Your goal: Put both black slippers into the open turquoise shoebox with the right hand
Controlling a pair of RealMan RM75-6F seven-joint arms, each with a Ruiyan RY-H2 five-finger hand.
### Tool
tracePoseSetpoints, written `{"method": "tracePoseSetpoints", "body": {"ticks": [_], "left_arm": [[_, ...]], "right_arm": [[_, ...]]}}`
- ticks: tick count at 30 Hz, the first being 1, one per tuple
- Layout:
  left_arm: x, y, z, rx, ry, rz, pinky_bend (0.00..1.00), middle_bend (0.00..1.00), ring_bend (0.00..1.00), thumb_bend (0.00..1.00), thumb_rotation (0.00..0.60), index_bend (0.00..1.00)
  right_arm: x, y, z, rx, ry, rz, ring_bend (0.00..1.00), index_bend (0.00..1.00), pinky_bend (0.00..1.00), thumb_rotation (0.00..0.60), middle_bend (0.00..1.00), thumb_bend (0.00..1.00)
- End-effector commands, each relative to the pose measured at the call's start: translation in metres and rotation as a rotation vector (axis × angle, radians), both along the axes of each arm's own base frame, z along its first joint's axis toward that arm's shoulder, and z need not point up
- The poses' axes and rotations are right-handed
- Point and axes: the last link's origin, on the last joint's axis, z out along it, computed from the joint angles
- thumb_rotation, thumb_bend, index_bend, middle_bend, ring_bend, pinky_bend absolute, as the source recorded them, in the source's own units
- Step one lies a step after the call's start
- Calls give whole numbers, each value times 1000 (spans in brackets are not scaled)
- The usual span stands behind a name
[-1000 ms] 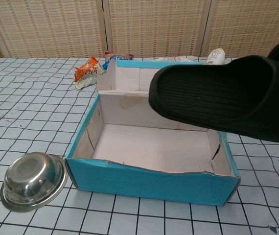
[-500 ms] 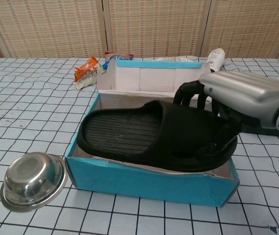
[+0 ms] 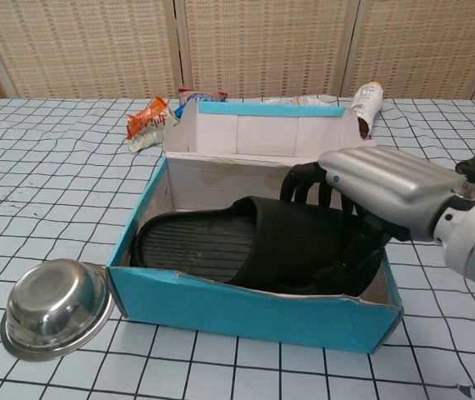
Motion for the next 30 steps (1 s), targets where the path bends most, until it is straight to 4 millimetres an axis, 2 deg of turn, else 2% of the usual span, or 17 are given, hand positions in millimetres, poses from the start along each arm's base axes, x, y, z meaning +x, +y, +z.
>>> {"method": "tracePoseSetpoints", "body": {"ticks": [1,8,10,11,12,13,15,18,25,28,30], "left_arm": [[-1,0,0,0,-1,7,423,148,203,427,600,308],[-1,0,0,-1,-1,6,424,148,203,427,600,308],[0,0,0,-3,-5,7,423,148,203,427,600,308],[0,0,0,-4,-5,7,424,149,203,427,600,308],[0,0,0,-5,-3,6,424,149,203,427,600,308],[-1,0,0,-6,-2,7,424,149,204,427,600,308],[-1,0,0,-10,-3,14,424,150,209,427,600,308],[-1,0,-1,-17,-3,18,426,151,211,428,600,309],[-1,0,-3,-20,6,18,426,151,211,428,600,309],[-1,-1,-2,-18,12,18,426,151,211,427,600,309],[-1,-1,-3,-18,8,21,426,151,211,426,600,309]], "right_arm": [[-9,0,-14,25,-7,13,525,681,482,600,634,0],[-34,-5,-29,53,20,-5,525,673,482,600,634,0],[-40,-7,-30,78,28,-17,490,613,480,600,624,0],[-41,-6,-29,110,22,-27,410,543,450,600,567,0],[-42,-7,-27,130,17,-31,281,448,397,600,470,0],[-42,-8,-23,138,13,-28,131,327,313,600,332,0],[-41,-9,-12,126,-5,-8,18,181,204,600,203,0],[-36,-8,6,100,-65,14,0,88,103,600,128,0],[-32,-3,63,100,-176,20,0,1,86,600,67,0],[-42,-3,91,33,-167,21,0,1,86,600,66,0],[-57,-3,110,-36,-146,-13,0,21,87,600,65,0]]}}
